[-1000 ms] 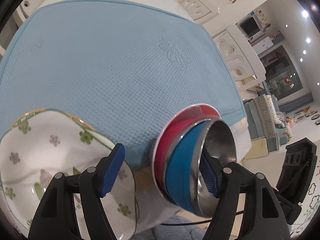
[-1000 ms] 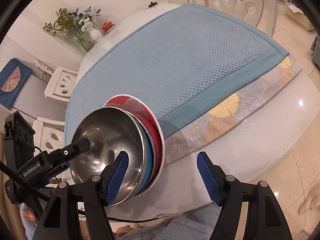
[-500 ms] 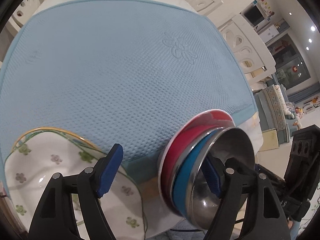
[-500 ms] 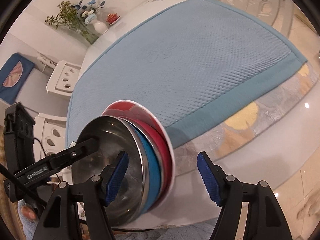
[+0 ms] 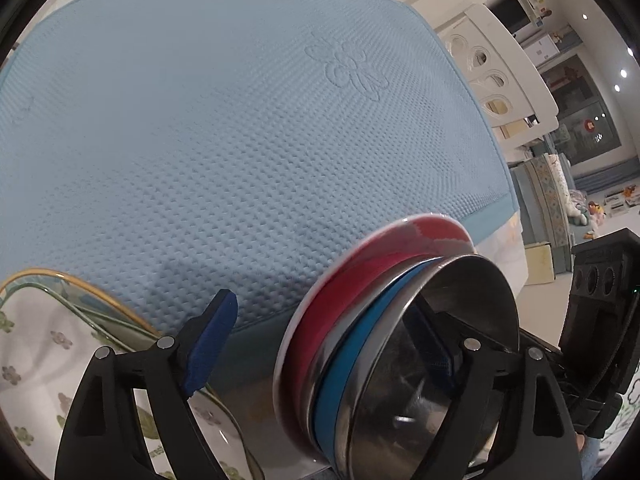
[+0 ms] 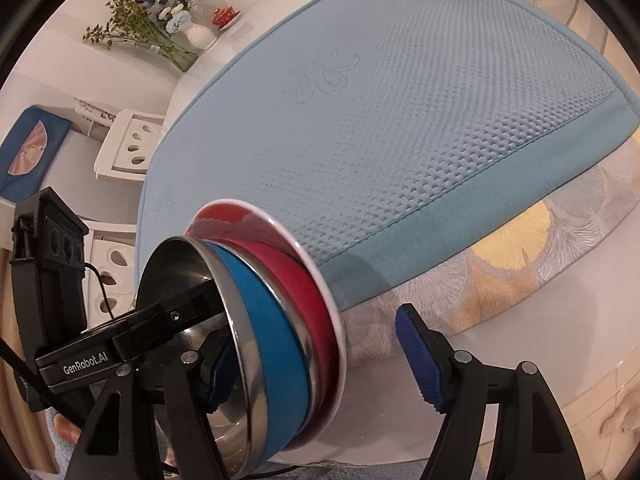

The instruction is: Organize plates and bowls

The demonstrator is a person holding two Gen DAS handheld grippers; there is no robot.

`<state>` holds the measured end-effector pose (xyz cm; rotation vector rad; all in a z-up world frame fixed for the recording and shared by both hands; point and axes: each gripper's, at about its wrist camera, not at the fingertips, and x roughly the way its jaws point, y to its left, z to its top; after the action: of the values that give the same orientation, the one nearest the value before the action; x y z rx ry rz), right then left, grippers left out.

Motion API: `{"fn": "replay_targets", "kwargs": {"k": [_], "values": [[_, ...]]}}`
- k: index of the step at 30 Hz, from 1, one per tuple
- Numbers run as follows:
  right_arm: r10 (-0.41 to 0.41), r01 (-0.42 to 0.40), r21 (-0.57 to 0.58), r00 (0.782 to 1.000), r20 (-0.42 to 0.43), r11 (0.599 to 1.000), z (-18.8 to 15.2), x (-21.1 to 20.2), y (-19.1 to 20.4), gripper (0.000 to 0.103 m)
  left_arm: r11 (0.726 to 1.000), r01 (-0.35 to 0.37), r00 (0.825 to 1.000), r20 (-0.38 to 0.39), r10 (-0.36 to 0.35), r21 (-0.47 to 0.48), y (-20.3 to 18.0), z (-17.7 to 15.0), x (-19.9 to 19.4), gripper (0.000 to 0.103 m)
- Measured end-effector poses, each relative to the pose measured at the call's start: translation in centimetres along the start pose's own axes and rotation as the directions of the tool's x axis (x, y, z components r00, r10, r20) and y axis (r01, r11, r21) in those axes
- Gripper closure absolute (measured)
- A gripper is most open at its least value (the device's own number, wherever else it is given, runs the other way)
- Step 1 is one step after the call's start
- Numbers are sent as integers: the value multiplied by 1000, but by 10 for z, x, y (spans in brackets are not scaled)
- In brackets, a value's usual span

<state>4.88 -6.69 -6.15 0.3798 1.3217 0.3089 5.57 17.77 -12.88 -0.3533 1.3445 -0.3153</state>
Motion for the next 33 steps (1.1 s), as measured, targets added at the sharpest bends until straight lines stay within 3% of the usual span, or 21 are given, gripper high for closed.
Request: {"fn": "replay_targets", "kwargs": {"k": [5,13,18,25,28,31,33], "values": [[21,-20,11,999,-29,1000,5,7,-4,31,999,-42,999,11,42,17,-6,5,5,20],[179,-173,64,979,-101,983,7,24,-12,31,999,-30,999,27,30,19,-4,6,4,19],[306,-289,129,941,-142,949,1,39,-19,30,999,-19,998,54,17,34,-2,2,0,19],[322,-302,156,938,-126,940,-12,39,-22,28,998,-28,998,56,25,57,-2,-7,-2,20],[325,-309,152,941,-98,939,-18,38,-23,28,997,-18,998,53,15,74,-4,-10,-2,30],[309,-297,129,948,-79,946,-24,36,-19,35,997,18,998,57,-22,76,-7,-18,-4,48],[298,-289,131,953,-59,948,-28,35,-18,42,997,-13,995,95,6,76,-13,-20,-7,48]]}}
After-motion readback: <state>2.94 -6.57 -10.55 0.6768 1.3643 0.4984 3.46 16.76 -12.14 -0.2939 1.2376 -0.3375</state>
